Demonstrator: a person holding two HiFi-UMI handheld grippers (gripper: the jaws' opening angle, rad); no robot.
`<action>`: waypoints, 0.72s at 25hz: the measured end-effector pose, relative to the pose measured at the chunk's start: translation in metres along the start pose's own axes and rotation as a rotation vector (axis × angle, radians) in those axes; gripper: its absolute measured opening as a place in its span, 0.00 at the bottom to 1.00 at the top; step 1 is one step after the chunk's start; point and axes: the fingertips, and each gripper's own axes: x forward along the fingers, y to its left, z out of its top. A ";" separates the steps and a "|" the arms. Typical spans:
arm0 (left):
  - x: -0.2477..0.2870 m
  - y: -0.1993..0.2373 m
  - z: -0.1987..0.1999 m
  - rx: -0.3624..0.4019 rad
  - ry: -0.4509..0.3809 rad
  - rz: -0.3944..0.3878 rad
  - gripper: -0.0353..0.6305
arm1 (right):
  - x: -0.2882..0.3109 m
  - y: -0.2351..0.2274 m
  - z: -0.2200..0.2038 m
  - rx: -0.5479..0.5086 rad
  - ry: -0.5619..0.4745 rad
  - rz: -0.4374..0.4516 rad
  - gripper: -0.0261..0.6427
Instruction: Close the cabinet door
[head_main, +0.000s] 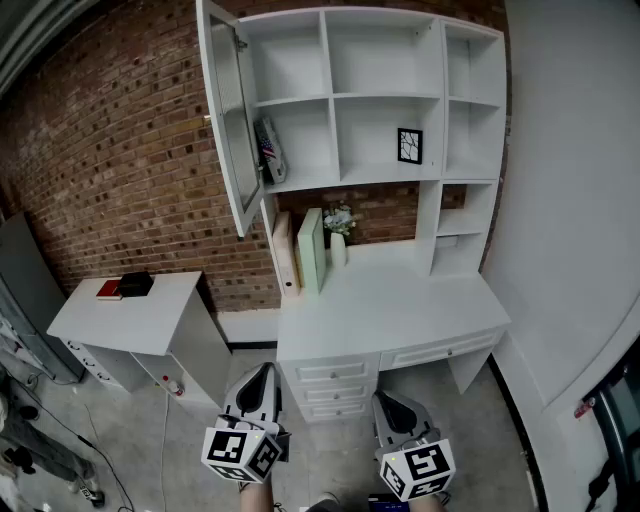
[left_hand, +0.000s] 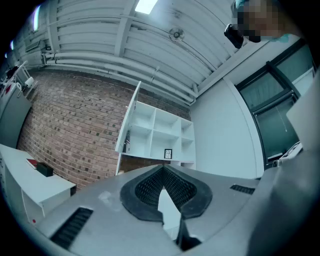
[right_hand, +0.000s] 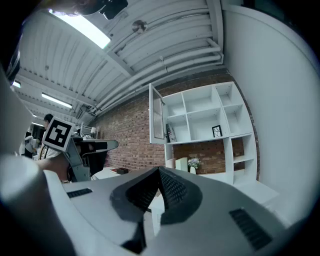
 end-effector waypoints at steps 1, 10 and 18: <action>-0.001 -0.001 0.000 0.000 0.001 -0.005 0.07 | -0.001 0.001 0.001 -0.006 -0.003 -0.003 0.04; -0.003 -0.006 -0.011 -0.019 0.045 -0.016 0.07 | -0.010 0.002 -0.002 0.017 -0.008 0.009 0.04; 0.002 -0.001 -0.013 -0.008 0.054 0.002 0.07 | 0.001 0.007 0.003 0.023 -0.035 0.072 0.04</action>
